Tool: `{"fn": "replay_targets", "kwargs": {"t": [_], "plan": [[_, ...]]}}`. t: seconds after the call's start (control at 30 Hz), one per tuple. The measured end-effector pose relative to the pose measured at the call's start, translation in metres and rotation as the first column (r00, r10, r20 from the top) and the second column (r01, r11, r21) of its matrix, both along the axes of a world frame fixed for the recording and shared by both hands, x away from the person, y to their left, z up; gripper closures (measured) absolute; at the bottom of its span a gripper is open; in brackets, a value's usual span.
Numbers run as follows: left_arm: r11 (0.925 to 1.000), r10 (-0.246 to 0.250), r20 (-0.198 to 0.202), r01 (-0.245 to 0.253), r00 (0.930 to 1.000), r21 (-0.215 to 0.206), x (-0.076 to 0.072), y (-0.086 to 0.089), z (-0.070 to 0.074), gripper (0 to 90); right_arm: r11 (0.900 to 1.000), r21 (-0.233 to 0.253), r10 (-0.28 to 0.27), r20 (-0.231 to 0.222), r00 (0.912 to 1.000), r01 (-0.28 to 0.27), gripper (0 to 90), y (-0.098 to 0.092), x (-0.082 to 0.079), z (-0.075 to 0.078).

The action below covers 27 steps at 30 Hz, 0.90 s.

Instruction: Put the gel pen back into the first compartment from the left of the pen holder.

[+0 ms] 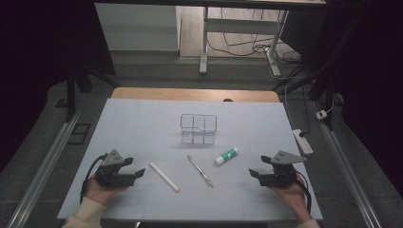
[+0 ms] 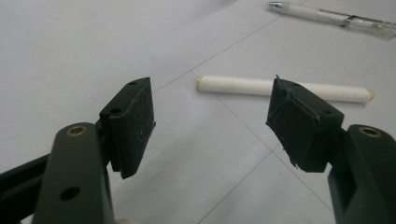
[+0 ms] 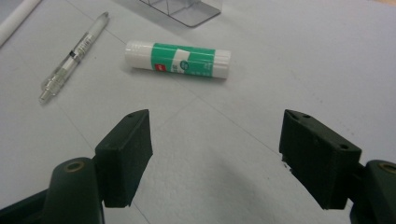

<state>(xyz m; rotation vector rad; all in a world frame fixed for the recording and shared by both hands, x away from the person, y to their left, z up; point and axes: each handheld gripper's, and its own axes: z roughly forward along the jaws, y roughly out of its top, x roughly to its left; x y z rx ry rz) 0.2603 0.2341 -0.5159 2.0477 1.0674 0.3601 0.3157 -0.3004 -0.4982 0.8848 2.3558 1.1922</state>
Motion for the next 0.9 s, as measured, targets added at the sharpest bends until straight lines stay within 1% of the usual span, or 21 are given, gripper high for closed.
{"fn": "replay_targets", "kwargs": {"t": [0.1, 0.27, 0.37, 0.47, 0.5, 0.6, 0.63, 0.67, 0.73, 0.77, 0.9], "plan": [[1.0000, -0.003, -0.003, 0.003, 1.0000, -0.001, 0.001, -0.001, -0.001, 31.5, 1.000, 0.013, 0.009, 0.013, 0.9999, -0.009, 23.6, 0.002, 0.000, 0.001], [0.9999, -0.005, -0.004, 0.005, 1.0000, -0.014, 0.004, -0.003, 0.000, 31.5, 1.000, 0.019, 0.014, 0.008, 0.9999, -0.014, 23.3, 0.005, 0.000, 0.003], [0.9998, -0.019, 0.000, 0.019, 0.9998, -0.008, 0.005, -0.005, 0.000, 31.3, 0.999, 0.030, 0.018, 0.009, 0.9998, -0.018, 23.2, 0.010, 0.000, 0.005], [0.9997, -0.025, 0.001, 0.025, 0.9997, -0.008, 0.005, -0.005, 0.000, 31.1, 1.000, 0.019, 0.020, 0.021, 0.9996, -0.021, 23.0, 0.016, -0.001, 0.007], [0.9997, -0.022, -0.001, 0.022, 0.9998, -0.013, 0.005, -0.004, 0.000, 31.0, 0.999, 0.018, 0.033, 0.017, 0.9993, -0.033, 22.9, 0.021, -0.001, 0.009], [0.9997, -0.017, 0.001, 0.017, 0.9999, -0.015, 0.005, -0.003, 0.000, 30.2, 0.999, 0.014, 0.039, 0.010, 0.9992, -0.039, 22.9, 0.029, 0.001, 0.012], [0.9998, -0.017, 0.000, 0.017, 0.9999, -0.013, 0.005, -0.003, 0.000, 29.6, 0.999, 0.014, 0.039, 0.010, 0.9992, -0.039, 22.9, 0.029, 0.001, 0.012], [0.9999, -0.015, -0.004, 0.015, 0.9999, -0.009, 0.006, -0.004, -0.001, 29.0, 0.999, 0.013, 0.046, 0.003, 0.9989, -0.046, 23.1, 0.035, 0.003, 0.014], [0.9999, -0.013, -0.005, 0.013, 0.9999, -0.009, 0.006, -0.004, -0.001, 28.3, 0.999, 0.015, 0.049, 0.002, 0.9988, -0.049, 23.2, 0.038, 0.004, 0.015], [0.9999, -0.011, -0.005, 0.011, 0.9999, -0.010, 0.006, -0.004, -0.001, 27.2, 0.998, 0.010, 0.055, -0.005, 0.9985, -0.054, 23.5, 0.044, 0.005, 0.016], [0.9999, -0.003, -0.005, 0.003, 1.0000, -0.015, 0.007, -0.003, 0.000, 25.8, 0.998, 0.018, 0.062, -0.011, 0.9980, -0.062, 24.0, 0.050, 0.008, 0.018]]}}
